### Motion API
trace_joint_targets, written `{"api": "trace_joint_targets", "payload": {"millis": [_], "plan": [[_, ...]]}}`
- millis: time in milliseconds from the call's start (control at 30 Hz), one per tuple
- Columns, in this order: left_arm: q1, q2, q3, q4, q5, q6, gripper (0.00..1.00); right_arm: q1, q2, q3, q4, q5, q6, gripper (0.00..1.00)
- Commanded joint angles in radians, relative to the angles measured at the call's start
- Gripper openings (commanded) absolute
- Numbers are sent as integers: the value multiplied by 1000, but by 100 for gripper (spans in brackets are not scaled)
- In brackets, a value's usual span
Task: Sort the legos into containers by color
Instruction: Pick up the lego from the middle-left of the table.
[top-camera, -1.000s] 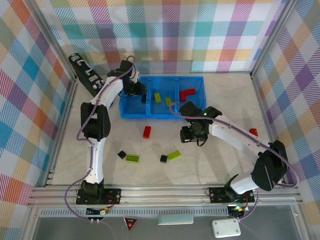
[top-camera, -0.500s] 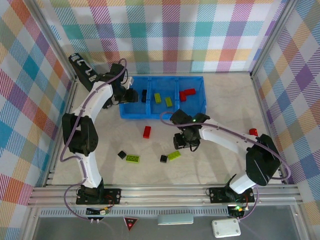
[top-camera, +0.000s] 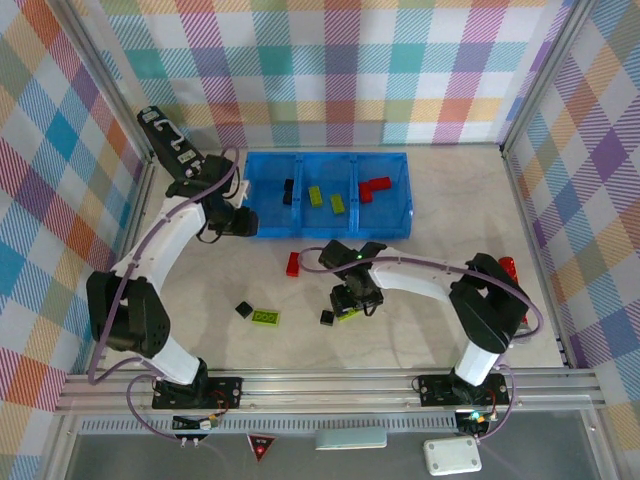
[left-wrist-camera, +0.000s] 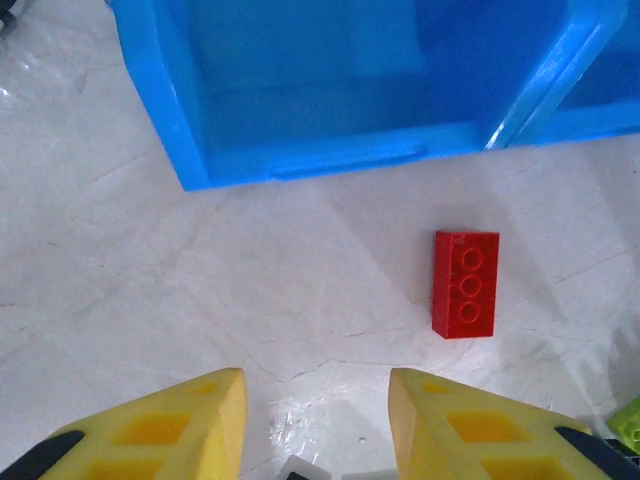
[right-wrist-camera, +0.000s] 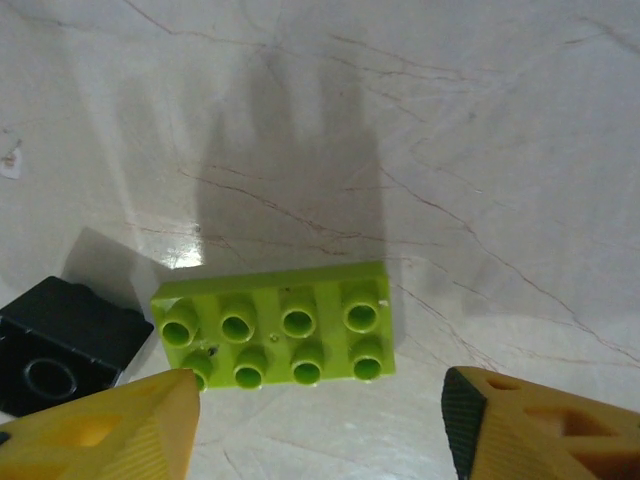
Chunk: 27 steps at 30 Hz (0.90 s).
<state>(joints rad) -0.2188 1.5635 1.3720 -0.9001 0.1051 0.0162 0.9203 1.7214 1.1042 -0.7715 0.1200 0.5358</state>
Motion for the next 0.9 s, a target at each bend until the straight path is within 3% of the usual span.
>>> {"api": "trace_joint_targets", "payload": {"millis": [0,267,867], "plan": [[12,-28,-59,83,-45,29,40,17,33,11,13,4,1,70],[12,-24,-79,98,-63,34,40,34,66,28,11,-3,0,78],[19,-10,-80,99,-62,34,40,44,29,69,-35,-6,21,75]]}}
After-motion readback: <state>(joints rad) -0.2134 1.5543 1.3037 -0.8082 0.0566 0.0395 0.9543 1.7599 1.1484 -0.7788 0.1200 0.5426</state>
